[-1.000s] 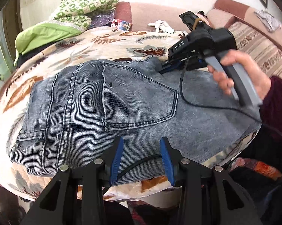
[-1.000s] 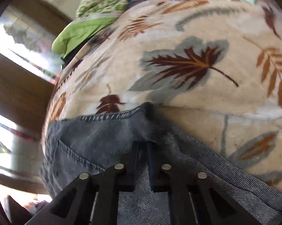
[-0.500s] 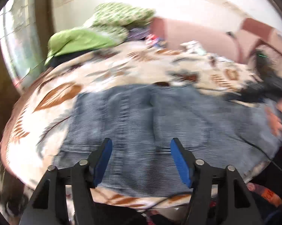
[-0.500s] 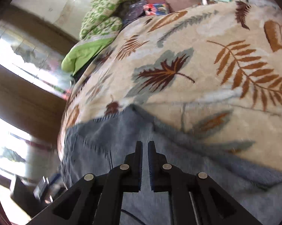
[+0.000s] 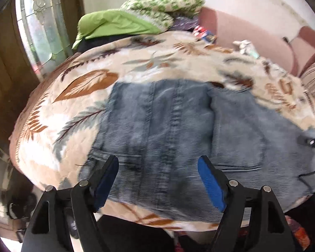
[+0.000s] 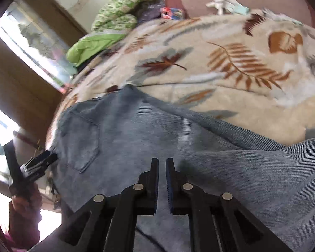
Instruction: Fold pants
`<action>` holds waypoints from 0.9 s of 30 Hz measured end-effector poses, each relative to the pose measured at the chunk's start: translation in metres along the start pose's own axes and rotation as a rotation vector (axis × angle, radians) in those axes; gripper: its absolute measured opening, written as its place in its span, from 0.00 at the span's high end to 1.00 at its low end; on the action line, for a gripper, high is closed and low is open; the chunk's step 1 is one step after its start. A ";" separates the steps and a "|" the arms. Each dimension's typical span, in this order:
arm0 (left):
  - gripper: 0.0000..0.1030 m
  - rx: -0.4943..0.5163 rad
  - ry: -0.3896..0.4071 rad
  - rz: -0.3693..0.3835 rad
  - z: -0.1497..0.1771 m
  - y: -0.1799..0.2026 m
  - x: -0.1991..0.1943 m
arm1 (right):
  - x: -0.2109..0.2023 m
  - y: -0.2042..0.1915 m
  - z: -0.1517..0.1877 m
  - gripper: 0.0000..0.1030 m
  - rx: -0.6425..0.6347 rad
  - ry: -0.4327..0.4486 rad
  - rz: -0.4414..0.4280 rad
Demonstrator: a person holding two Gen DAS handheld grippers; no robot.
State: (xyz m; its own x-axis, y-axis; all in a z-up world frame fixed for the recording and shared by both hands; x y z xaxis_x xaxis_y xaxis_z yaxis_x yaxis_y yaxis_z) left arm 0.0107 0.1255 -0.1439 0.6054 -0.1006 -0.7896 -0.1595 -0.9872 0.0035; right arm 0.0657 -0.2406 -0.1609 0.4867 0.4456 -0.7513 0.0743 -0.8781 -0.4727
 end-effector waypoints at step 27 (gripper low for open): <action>0.19 0.276 -0.003 0.026 0.009 0.119 0.019 | -0.060 0.015 0.074 0.91 0.049 -0.012 0.132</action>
State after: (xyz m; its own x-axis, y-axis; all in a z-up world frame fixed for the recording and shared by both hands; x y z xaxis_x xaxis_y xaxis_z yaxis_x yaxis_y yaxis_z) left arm -0.0043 0.0071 -0.1642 0.5958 -0.1247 -0.7934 -0.3818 -0.9131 -0.1432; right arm -0.0273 -0.2675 -0.1570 0.4789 0.3294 -0.8137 -0.0322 -0.9197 -0.3913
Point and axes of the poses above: each gripper's, at about its wrist camera, not at the fingertips, and x roughly the way its jaws point, y to its right, z to its underside, the point moved 1 cm from there along x, roughly the way its jaws point, and after that the axes turned 1 degree about x, right-handed, at the moved point
